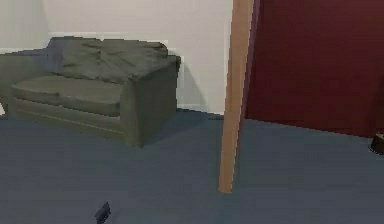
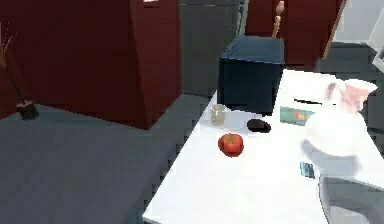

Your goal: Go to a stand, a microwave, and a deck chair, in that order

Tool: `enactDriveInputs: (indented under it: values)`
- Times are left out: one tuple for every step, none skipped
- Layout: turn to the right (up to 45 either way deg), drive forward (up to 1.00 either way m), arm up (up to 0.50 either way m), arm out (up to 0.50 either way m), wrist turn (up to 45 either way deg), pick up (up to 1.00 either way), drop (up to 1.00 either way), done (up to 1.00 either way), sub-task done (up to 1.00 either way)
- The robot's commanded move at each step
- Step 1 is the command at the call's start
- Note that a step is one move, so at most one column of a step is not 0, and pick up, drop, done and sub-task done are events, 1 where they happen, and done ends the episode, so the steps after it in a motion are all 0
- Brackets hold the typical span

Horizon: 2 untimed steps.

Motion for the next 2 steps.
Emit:
enactDriveInputs:
  values:
    - [-45.0, 0.0, 0.0, 0.0, 0.0, 0.0, 0.0, 0.0, 0.0]
    - [-39.0, 0.0, 0.0, 0.0, 0.0, 0.0, 0.0, 0.0, 0.0]
